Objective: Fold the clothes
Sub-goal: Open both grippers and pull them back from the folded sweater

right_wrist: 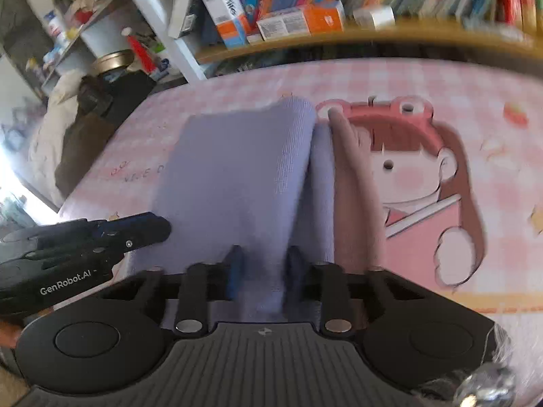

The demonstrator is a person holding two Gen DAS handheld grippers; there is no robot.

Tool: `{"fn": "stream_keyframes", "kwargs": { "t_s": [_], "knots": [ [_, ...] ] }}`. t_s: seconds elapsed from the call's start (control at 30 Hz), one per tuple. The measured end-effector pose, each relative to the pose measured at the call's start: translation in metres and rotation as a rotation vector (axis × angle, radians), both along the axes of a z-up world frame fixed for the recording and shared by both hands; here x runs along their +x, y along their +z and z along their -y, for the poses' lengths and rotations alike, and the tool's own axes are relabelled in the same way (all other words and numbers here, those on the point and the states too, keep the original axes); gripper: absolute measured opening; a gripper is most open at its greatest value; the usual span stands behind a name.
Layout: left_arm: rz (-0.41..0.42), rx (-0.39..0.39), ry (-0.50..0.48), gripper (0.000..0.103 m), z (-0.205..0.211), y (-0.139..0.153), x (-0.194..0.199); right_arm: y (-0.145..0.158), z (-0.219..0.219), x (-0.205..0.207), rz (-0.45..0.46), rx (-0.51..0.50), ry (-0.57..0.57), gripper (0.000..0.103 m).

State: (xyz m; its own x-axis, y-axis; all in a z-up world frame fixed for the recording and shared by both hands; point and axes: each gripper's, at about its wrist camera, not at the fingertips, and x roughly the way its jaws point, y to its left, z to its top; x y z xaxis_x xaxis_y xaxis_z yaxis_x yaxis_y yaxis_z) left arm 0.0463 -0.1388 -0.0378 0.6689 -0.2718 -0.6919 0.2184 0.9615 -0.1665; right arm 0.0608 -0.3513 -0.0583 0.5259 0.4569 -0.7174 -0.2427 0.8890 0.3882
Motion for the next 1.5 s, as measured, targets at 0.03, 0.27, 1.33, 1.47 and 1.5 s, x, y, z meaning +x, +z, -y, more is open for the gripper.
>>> {"fn": "stream_keyframes", "kwargs": {
  "t_s": [0.03, 0.27, 1.33, 1.47, 1.5],
  "knots": [
    [-0.010, -0.008, 0.006, 0.017, -0.001, -0.001, 0.003, 0.007, -0.001, -0.005, 0.044, 0.003, 0.004, 0.010],
    [-0.022, -0.004, -0.004, 0.019, 0.000, -0.004, 0.007, 0.011, -0.003, -0.015, 0.112, -0.014, -0.015, 0.010],
    [0.001, -0.012, 0.172, 0.065, 0.043, 0.012, -0.110, 0.016, 0.043, -0.115, 0.190, -0.282, 0.001, 0.091],
    [-0.016, 0.004, 0.186, 0.071, 0.054, 0.008, -0.120, 0.011, 0.052, -0.125, 0.163, -0.291, 0.005, 0.092],
    [-0.021, 0.009, 0.192, 0.073, 0.056, 0.007, -0.123, 0.009, 0.054, -0.127, 0.156, -0.293, 0.007, 0.092]
  ]
}}
